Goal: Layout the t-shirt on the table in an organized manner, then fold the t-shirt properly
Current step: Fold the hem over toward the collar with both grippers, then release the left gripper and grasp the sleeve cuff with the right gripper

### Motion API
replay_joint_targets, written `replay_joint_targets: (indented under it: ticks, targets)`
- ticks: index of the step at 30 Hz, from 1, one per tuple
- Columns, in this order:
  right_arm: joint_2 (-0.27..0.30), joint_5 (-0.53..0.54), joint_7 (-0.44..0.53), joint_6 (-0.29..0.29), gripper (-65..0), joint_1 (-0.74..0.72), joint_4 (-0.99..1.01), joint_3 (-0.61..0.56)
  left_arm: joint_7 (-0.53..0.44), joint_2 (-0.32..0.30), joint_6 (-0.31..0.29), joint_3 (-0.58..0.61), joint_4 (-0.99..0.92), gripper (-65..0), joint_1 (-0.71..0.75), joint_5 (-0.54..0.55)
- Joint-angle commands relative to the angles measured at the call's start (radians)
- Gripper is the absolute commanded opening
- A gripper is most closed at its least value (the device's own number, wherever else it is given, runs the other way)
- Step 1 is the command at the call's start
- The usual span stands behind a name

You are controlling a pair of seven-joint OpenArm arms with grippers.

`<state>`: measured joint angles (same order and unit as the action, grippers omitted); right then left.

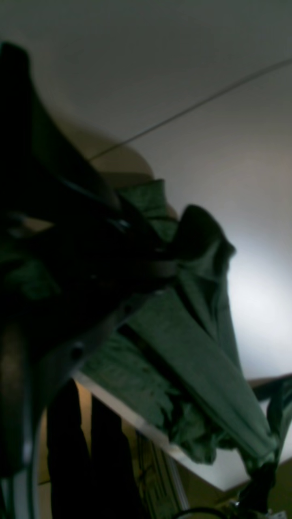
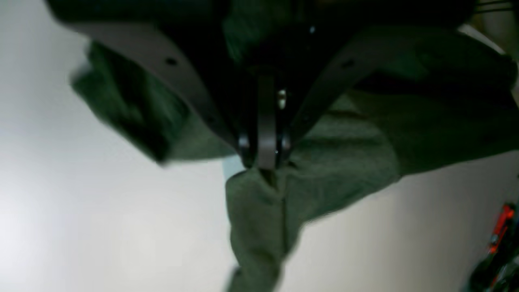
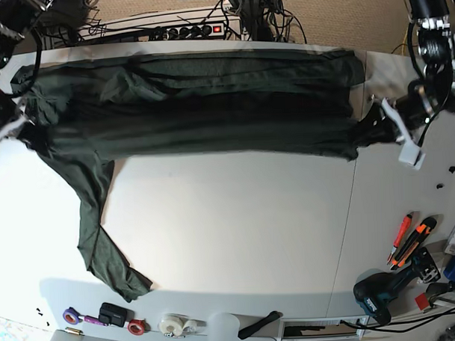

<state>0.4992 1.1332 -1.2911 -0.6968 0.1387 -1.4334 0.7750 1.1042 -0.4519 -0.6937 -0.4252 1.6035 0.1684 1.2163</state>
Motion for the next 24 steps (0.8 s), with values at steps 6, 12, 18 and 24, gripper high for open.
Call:
replay_joint_targets:
  ticks: [6, 12, 18, 24]
  targets:
    - [-0.001, 0.02, 0.019, -0.001, -65.0, 0.042, -0.015, 0.011, -0.03, 0.008, -0.004, -0.015, 0.01, -65.0, 0.072, -0.017]
    - [-0.05, 0.018, 0.031, -0.001, -65.0, 0.042, -0.015, 0.011, -0.076, 0.044, -0.004, -0.014, 0.01, -65.0, 0.067, -0.064]
    - [-0.053, -0.028, 0.022, -0.001, -62.4, 0.042, -0.015, 0.011, -0.076, 0.039, -0.004, -0.014, 0.01, -38.6, 0.067, -0.124]
    - [0.008, -0.016, 0.119, -0.001, -31.4, 0.024, -0.015, 0.012, -0.113, 0.006, -0.004, -0.017, 0.012, -30.5, 0.04, -0.123]
